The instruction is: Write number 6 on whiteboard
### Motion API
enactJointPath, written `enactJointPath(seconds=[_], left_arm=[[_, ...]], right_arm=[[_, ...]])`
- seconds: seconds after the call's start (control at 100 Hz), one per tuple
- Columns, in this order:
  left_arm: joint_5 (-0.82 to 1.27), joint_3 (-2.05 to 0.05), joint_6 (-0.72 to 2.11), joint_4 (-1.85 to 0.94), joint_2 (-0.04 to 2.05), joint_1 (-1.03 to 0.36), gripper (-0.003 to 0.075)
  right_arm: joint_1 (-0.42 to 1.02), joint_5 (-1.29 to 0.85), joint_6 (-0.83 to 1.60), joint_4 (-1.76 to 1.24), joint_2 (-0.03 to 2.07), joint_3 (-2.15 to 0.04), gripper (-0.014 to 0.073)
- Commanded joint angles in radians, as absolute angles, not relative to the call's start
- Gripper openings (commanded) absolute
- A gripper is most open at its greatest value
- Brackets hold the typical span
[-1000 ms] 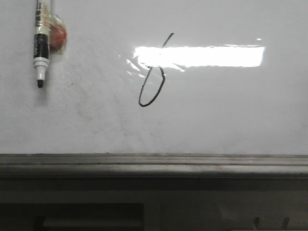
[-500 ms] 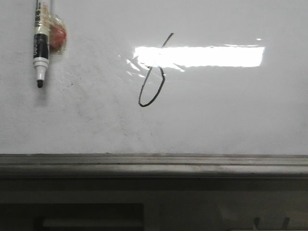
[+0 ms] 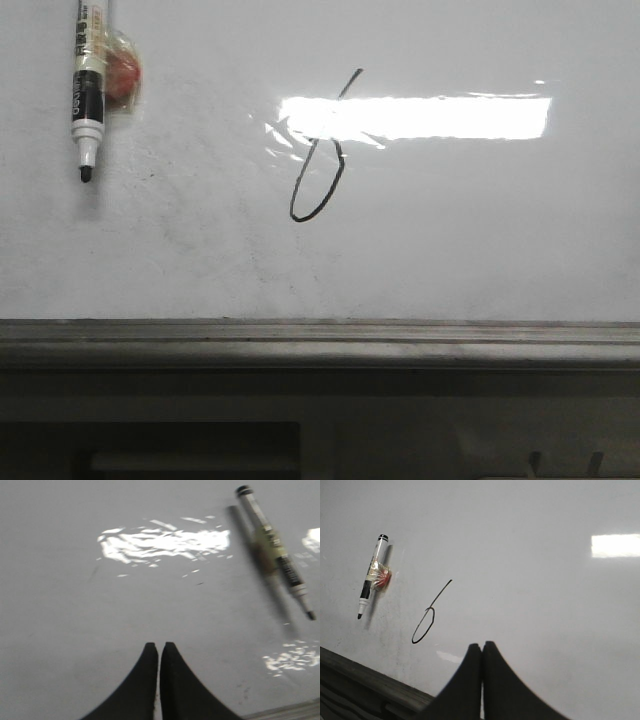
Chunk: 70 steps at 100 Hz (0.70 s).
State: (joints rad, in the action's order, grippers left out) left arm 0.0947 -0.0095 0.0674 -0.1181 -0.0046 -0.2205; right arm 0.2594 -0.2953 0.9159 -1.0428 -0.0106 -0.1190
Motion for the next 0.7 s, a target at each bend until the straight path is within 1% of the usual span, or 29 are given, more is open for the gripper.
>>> enactJointPath(seconds=[0.0, 0.26, 0.69], left_arm=[[-0.063, 0.028, 0.057, -0.121, -0.029, -0.154, -0.002], [-0.03, 0.041, 0.061, -0.096, -0.036, -0.055, -0.002], [-0.01, 0.041, 0.061, -0.098, -0.036, -0.05, -0.002]], right_arm=[[0.254, -0.246, 0.927, -1.063, -0.022, -0.144, -0.0065], [0.254, -0.246, 0.927, -1.063, -0.022, -0.144, -0.0065], [0.254, -0.246, 0.927, -1.063, -0.022, -0.144, -0.0065]])
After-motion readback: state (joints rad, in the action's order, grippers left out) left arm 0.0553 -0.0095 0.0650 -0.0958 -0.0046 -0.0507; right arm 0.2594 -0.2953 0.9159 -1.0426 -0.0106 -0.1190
